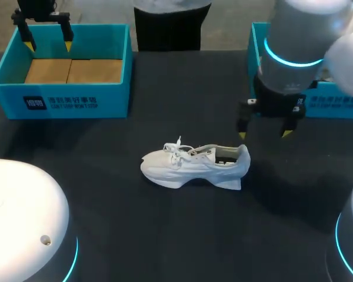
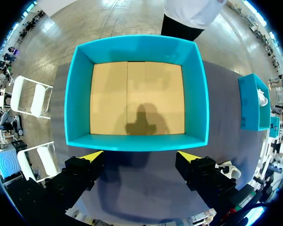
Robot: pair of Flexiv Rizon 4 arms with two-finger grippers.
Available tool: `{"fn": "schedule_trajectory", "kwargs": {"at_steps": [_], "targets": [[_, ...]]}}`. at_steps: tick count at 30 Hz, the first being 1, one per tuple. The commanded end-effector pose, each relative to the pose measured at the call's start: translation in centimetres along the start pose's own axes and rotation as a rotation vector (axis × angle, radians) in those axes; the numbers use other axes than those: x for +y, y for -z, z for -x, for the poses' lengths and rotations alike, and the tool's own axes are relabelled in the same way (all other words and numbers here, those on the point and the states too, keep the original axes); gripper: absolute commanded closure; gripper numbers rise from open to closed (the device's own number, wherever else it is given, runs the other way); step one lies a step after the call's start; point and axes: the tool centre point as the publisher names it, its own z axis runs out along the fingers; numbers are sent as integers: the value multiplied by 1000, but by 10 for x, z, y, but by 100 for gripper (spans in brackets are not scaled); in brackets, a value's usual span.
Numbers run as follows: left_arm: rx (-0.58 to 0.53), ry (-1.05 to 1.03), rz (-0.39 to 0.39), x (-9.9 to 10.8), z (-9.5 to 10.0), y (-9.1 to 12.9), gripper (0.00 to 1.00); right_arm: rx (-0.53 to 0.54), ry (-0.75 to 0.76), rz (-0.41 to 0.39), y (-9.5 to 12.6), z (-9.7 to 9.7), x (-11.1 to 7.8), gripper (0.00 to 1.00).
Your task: Take the shoe out of the shoebox, open the shoe tongue, remove and reinsert the insole, then place the shoe into the shoebox
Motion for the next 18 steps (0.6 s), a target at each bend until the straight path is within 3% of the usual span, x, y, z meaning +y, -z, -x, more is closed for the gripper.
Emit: {"fn": "schedule_trajectory", "kwargs": {"at_steps": [1, 6, 18], "targets": [[0, 0, 0, 0, 0, 0, 0, 150, 74, 44, 12, 23, -13, 0], [0, 0, 0, 0, 0, 0, 0, 251, 311, 38, 15, 30, -18, 0], [0, 0, 0, 0, 0, 0, 0, 251, 311, 38, 15, 30, -18, 0]]}}
